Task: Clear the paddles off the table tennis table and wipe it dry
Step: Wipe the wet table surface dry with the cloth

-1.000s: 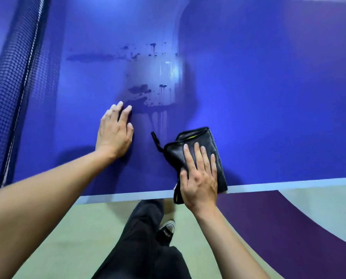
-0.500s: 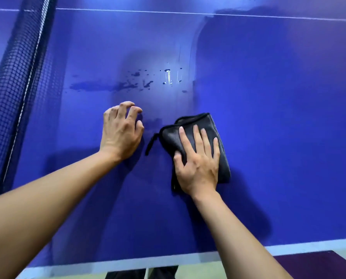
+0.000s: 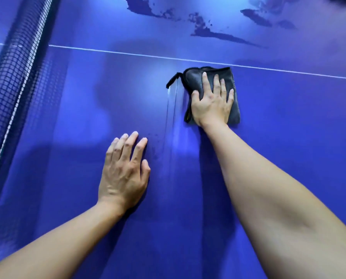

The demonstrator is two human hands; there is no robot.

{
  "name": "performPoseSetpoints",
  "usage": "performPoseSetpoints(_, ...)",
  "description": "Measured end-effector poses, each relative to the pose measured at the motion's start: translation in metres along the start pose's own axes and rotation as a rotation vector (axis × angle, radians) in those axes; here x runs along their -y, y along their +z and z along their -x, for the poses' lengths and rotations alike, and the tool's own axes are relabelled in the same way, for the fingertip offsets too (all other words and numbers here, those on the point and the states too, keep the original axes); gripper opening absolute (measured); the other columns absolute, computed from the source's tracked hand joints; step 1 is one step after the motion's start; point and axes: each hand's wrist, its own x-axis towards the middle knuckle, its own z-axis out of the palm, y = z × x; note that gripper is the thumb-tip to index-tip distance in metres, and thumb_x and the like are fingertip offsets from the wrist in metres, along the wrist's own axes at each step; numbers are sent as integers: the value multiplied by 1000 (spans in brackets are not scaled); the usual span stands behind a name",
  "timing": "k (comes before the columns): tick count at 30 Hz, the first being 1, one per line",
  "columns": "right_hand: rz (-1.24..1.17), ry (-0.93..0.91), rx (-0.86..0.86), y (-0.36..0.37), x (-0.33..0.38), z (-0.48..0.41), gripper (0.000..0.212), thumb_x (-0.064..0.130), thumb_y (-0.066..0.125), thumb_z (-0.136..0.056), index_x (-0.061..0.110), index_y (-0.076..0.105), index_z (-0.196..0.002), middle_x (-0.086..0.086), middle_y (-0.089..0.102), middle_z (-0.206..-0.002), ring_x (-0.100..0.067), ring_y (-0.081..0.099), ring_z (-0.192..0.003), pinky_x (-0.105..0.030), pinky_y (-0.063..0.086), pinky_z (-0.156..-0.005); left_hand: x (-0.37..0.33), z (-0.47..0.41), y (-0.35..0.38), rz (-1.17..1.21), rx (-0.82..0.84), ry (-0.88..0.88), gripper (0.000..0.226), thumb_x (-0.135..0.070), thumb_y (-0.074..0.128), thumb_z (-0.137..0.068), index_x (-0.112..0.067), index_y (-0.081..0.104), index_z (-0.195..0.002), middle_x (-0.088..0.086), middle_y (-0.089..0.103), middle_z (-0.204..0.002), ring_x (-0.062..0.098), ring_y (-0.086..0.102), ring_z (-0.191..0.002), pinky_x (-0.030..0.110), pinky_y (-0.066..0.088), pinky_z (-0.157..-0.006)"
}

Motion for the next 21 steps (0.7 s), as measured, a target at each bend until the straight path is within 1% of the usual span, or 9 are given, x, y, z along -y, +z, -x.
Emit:
performPoseSetpoints(6,-14,3,35,-1,8,-55,62,47,29,-102,38,15,-162,0,10,-171,-17,4,-157,-48,-7,-126,1,3,1,-3,19,14,52,-24,41,-95,-8,50,-143,15,44,-153,37,38,-143,53,25,-121)
performPoseSetpoints(10,-13,-25,67,-1,7,-54,61,40,29,-103,35,15,-162,0,8,-171,-18,3,-157,-49,-7,-126,1,5,1,2,0,9,50,-22,42,-95,-9,50,-142,14,45,-151,36,39,-142,52,25,-121)
performPoseSetpoints(13,-1,-107,63,-1,11,-16,60,39,31,-104,35,16,-162,-1,10,-171,-18,4,-157,-48,-6,-126,1,5,-1,25,-3,-10,47,-21,43,-95,-10,50,-140,13,46,-150,35,39,-141,51,24,-121)
performPoseSetpoints(16,-7,-198,54,1,18,61,60,40,32,-103,36,18,-161,-3,13,-170,-18,6,-157,-48,-4,-126,2,8,-4,34,34,-26,48,-23,40,-95,-11,51,-140,13,46,-150,35,39,-140,49,22,-122)
performPoseSetpoints(19,-27,-214,32,0,9,138,61,39,34,-102,35,20,-161,-3,16,-170,-18,8,-157,-48,-2,-127,8,6,-7,129,100,-25,53,-28,37,-94,-9,54,-140,16,47,-150,37,40,-140,48,19,-123)
performPoseSetpoints(21,-28,-224,36,-1,0,191,62,39,32,-100,34,21,-161,-4,18,-169,-19,11,-157,-49,1,-127,10,10,-16,177,165,-17,57,-27,36,-94,-7,50,-145,19,44,-153,39,36,-143,46,15,-125)
